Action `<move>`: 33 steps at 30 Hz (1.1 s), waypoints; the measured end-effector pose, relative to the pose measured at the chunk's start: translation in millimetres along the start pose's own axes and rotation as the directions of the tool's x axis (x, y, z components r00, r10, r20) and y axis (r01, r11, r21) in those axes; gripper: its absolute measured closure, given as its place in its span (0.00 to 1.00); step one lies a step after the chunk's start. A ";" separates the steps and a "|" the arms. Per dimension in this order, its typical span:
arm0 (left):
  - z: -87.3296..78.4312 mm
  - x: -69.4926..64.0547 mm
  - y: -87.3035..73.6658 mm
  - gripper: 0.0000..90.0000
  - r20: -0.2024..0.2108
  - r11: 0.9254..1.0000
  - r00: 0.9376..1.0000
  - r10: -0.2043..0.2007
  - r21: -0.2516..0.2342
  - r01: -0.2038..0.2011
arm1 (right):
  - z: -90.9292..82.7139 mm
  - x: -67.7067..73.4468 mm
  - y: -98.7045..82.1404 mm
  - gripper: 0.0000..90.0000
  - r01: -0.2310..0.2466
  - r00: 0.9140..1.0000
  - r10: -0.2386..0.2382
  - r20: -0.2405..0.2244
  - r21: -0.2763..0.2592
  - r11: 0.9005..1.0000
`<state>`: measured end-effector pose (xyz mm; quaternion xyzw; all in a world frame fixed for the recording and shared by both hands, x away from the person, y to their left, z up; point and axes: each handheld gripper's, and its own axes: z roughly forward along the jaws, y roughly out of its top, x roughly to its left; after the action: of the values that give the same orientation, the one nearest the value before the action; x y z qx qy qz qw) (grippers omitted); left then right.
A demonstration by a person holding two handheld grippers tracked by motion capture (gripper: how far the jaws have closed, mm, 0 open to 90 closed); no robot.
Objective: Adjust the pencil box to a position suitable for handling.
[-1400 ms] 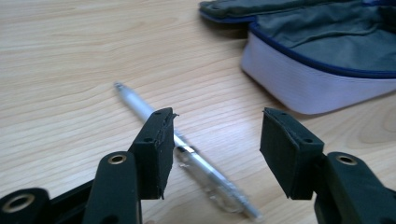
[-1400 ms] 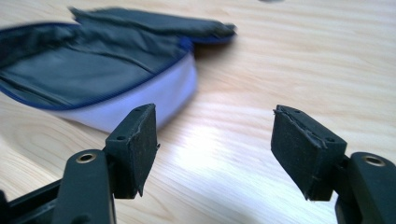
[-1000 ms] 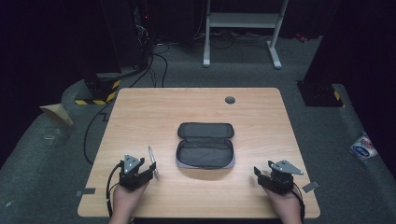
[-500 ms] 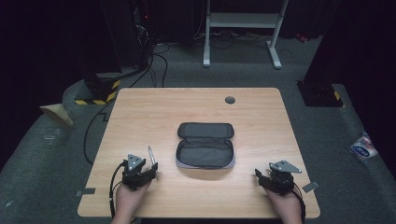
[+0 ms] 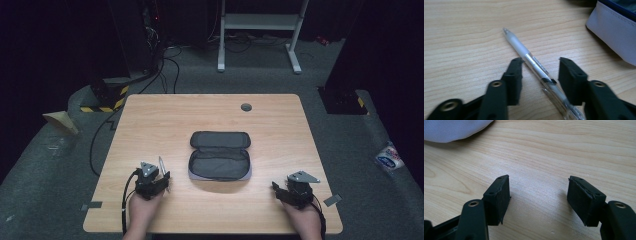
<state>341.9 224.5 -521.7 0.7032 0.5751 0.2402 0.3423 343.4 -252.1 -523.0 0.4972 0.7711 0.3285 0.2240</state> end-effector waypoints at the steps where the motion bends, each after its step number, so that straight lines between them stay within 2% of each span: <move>1: 2.3 0.8 0.2 0.65 0.003 1.000 1.000 -0.013 0.009 0.013 | 0.0 0.1 0.0 0.38 0.002 1.000 -0.002 0.002 -0.001 1.000; 3: 3.3 0.6 0.1 0.67 -0.001 1.000 1.000 0.001 0.013 -0.001 | 0.0 0.3 0.0 0.38 0.002 1.000 -0.002 0.003 -0.001 1.000; 5: 3.4 0.1 0.1 0.68 -0.004 1.000 1.000 -0.008 0.011 0.008 | 0.0 0.2 -0.1 0.38 0.000 1.000 0.000 0.003 -0.001 1.000; 8: 2.2 -0.4 -0.8 0.74 0.005 1.000 1.000 0.004 0.015 -0.004 | -0.3 0.7 -0.1 0.38 -0.004 1.000 0.004 0.005 0.002 1.000; 17: -3.1 0.8 -0.4 0.83 0.023 0.999 0.999 0.031 0.004 -0.031 | -0.7 1.2 -0.5 0.39 -0.011 1.000 0.011 0.003 0.003 1.000; 20: -4.0 3.3 -0.6 0.83 0.025 0.999 0.999 0.034 0.004 -0.035 | -0.7 1.1 -0.5 0.39 -0.011 1.000 0.011 0.001 0.002 1.000; 22: -3.1 5.0 -1.0 0.83 0.010 0.999 0.999 0.034 0.005 -0.034 | -0.7 1.1 -0.5 0.39 -0.011 1.000 0.011 0.001 0.003 1.000; 25: 1.0 4.7 -2.9 0.71 -0.005 0.999 0.999 0.034 0.010 -0.034 | -0.7 1.1 -0.5 0.39 -0.010 1.000 0.010 0.002 0.003 1.000; 27: 1.5 2.8 -3.0 0.68 -0.013 0.999 0.999 0.043 0.008 -0.043 | -0.8 1.2 -0.5 0.39 -0.011 1.000 0.011 0.002 0.002 1.000; 28: 1.8 0.5 -2.8 0.68 -0.025 0.998 0.997 0.068 0.012 -0.068 | -0.8 1.2 -0.5 0.39 -0.011 1.000 0.011 0.002 0.002 1.000; 29: 1.7 -0.8 -3.0 0.74 -0.018 0.997 0.997 0.078 0.010 -0.078 | -0.8 1.2 -0.5 0.39 -0.010 1.000 0.010 0.003 0.002 1.000; 30: 1.6 -1.6 -3.2 0.78 -0.006 0.997 0.997 0.078 0.006 -0.078 | -0.8 1.3 -0.5 0.39 -0.010 1.000 0.010 0.003 0.002 1.000; 33: 0.1 -0.1 -2.9 0.80 0.000 0.996 0.996 0.090 0.016 -0.090 | -0.9 1.3 -0.6 0.39 -0.007 1.000 0.007 0.003 0.002 1.000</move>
<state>340.1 224.7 -524.0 0.7310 0.5448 0.2510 0.3254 342.0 -251.4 -522.9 0.5008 0.7692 0.3278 0.2237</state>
